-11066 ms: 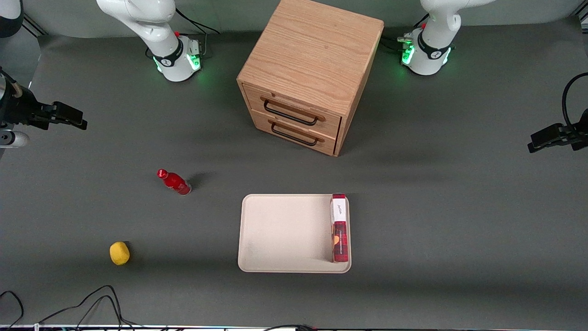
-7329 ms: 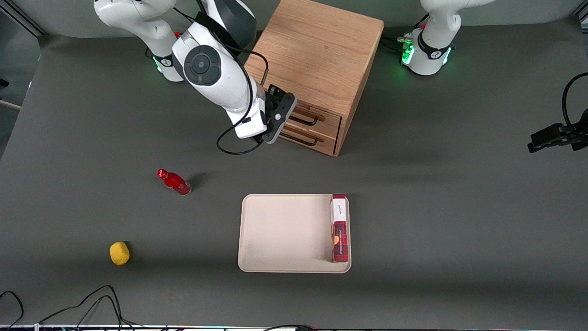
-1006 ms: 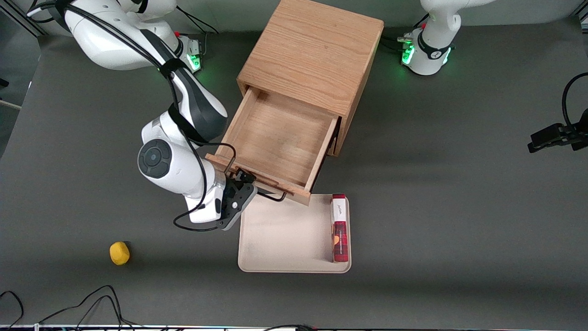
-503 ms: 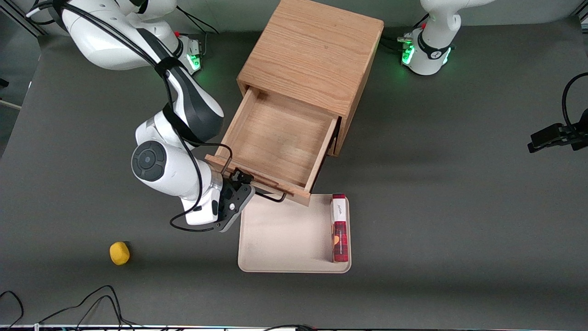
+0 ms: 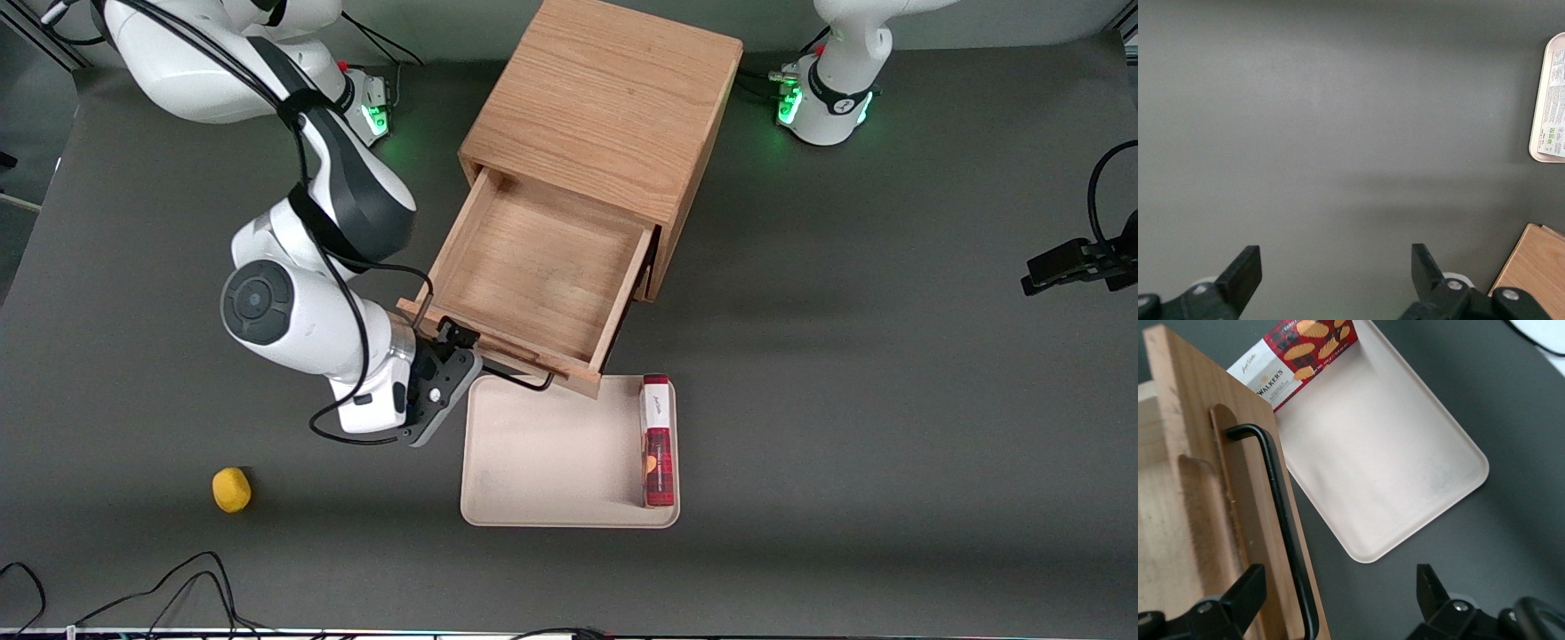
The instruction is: Open upper drawer
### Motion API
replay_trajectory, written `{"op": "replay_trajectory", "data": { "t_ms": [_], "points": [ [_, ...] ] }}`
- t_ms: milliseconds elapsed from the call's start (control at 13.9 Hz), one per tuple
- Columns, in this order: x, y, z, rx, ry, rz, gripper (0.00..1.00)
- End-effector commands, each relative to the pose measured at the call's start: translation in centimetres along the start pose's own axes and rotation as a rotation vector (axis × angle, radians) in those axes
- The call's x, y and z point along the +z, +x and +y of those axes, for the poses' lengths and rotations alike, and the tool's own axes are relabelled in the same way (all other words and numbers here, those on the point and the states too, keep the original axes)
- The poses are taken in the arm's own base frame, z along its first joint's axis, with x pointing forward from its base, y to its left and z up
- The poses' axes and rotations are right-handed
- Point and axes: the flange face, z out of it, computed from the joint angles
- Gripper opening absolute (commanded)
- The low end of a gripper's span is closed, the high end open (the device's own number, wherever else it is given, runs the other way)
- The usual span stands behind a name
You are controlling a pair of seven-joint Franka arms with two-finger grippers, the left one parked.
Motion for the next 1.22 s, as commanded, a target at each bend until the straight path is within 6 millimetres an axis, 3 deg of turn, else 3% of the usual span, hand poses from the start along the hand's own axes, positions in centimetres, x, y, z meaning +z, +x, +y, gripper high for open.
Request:
{"op": "replay_trajectory", "data": {
  "t_ms": [0, 216, 503, 790, 1006, 1150],
  "points": [
    [-4.3, -2.3, -2.1, -0.008, 0.013, -0.048, 1.00],
    [-7.5, -6.1, -3.2, 0.014, -0.012, -0.101, 1.00],
    [-11.6, -12.9, -4.4, 0.077, -0.072, -0.149, 1.00],
    [-15.3, -19.6, -2.3, 0.211, -0.108, -0.180, 1.00],
    [-17.3, -24.5, -0.9, 0.467, -0.156, -0.170, 1.00],
    [-18.3, -25.6, -1.8, 0.543, -0.176, -0.165, 1.00]
  ]
}}
